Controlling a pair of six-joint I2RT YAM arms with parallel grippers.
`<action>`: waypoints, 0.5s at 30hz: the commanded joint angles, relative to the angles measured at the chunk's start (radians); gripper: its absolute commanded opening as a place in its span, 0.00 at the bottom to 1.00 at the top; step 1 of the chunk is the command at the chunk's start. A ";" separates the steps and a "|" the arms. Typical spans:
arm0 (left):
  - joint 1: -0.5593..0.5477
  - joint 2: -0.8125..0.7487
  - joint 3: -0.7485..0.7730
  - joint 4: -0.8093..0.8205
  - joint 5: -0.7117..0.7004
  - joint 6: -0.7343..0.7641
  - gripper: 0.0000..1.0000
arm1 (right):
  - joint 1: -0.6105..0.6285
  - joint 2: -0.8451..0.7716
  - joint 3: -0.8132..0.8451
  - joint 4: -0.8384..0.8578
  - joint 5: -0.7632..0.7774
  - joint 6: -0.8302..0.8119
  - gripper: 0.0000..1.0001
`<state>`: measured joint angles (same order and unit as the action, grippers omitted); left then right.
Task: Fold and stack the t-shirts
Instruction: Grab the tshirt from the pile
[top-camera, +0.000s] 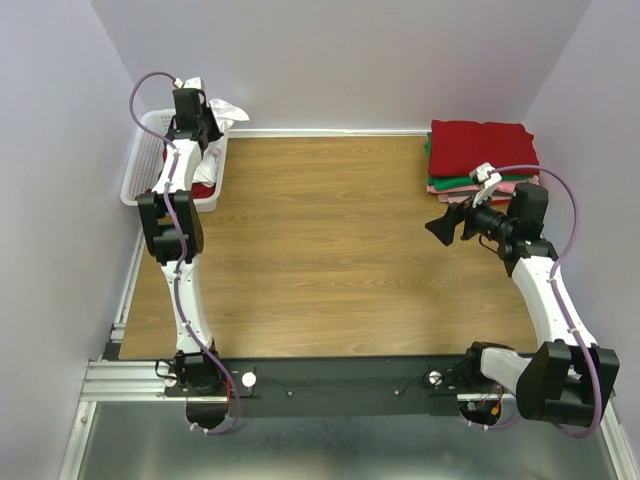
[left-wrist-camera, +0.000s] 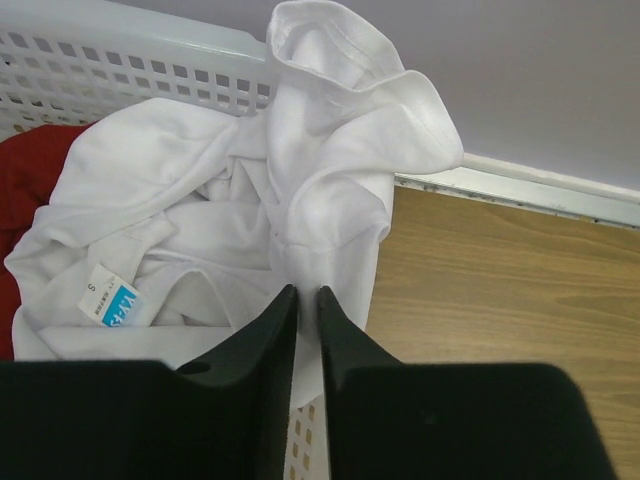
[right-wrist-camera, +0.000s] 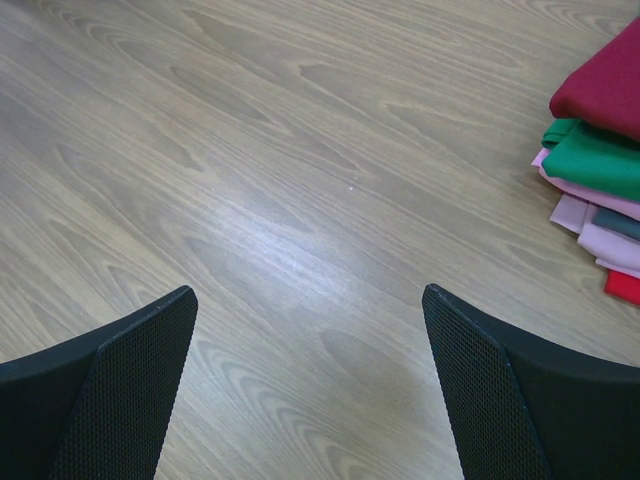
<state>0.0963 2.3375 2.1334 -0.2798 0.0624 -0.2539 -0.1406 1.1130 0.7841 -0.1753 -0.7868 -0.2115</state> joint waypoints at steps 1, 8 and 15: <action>0.014 -0.004 0.020 0.004 0.065 0.016 0.15 | -0.014 -0.012 0.023 -0.023 -0.026 -0.017 1.00; 0.013 -0.164 0.026 0.016 0.105 0.036 0.00 | -0.024 -0.027 0.017 -0.023 -0.037 -0.022 1.00; -0.006 -0.519 -0.190 0.185 0.253 -0.061 0.00 | -0.036 -0.047 0.010 -0.021 -0.042 -0.028 1.00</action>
<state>0.1009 2.0254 1.9869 -0.2440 0.2001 -0.2638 -0.1623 1.0904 0.7841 -0.1772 -0.8024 -0.2180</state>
